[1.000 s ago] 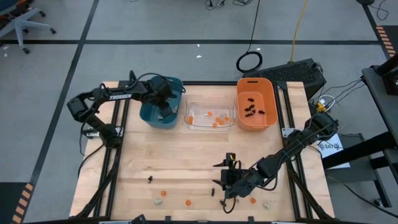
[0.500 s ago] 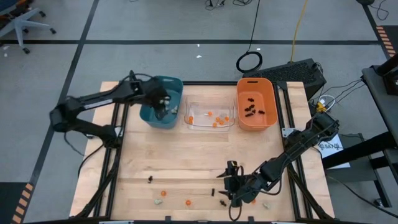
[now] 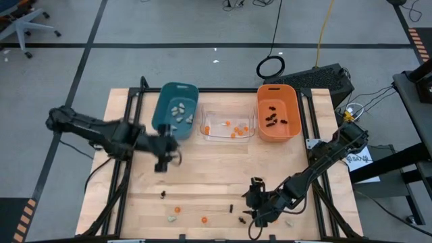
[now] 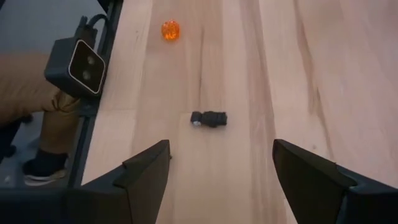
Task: Sort Halloween decoration
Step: Put the black skeleton toy into the orange bin
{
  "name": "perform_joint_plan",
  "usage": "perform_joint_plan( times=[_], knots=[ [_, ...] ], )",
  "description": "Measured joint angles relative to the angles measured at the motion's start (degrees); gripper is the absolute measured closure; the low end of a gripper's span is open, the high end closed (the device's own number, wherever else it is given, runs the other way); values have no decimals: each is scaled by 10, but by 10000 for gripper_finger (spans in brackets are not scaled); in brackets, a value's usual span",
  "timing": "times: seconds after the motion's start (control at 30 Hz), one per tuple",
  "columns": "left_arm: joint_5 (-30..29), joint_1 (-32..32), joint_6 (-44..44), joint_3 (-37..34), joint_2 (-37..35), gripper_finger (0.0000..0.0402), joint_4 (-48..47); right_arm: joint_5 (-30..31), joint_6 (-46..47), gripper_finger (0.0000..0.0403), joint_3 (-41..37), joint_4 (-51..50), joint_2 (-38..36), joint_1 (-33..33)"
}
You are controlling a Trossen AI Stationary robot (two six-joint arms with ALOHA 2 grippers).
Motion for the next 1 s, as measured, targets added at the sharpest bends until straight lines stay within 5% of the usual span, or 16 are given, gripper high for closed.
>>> perform_joint_plan(
  times=[0.23, 0.43, 0.7, 1.0],
  knots=[
    [-54, -182, -133, 0, 50, 206, -4, 5, 47, 135, 0, -8, 0, 16],
    [-65, -304, -130, -1, 133, 236, -11, 44, 48, 136, 0, -7, 0, 32],
    [-42, -376, 66, -1, 215, 289, -35, 51, 48, 135, 0, -7, 0, 34],
    [2, -353, 271, -1, 249, 308, -38, 68, 50, 135, 0, -7, 0, 33]
  ],
)
